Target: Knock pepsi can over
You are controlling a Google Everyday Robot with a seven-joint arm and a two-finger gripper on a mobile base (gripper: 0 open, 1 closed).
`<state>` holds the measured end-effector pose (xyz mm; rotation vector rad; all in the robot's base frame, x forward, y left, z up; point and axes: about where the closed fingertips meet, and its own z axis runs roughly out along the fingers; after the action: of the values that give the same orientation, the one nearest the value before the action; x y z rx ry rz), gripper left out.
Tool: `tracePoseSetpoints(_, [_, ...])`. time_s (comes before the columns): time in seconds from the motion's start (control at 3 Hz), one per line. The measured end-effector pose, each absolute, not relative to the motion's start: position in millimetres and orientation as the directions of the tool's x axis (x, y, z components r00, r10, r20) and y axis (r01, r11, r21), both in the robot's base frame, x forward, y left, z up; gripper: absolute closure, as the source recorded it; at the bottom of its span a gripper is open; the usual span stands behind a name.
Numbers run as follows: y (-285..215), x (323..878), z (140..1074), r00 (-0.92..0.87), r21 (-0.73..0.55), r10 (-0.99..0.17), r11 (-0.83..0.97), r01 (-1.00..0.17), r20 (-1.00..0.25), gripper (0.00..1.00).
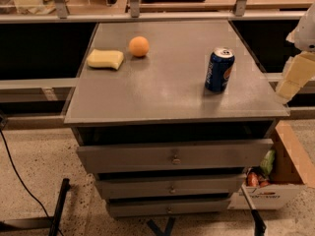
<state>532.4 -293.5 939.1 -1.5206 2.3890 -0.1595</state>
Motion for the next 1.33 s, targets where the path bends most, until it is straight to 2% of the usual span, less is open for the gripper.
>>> tracePoseSetpoints(0.67, [-316.3,550.7,902.4,-0.411,-0.236,-0.848,0.497,-0.835,-0.334,0.00])
tracePoseSetpoints(1.33, [-304.8,577.0,893.1,-0.342,-0.156,-0.714,0.532,-0.832,-0.612,0.00])
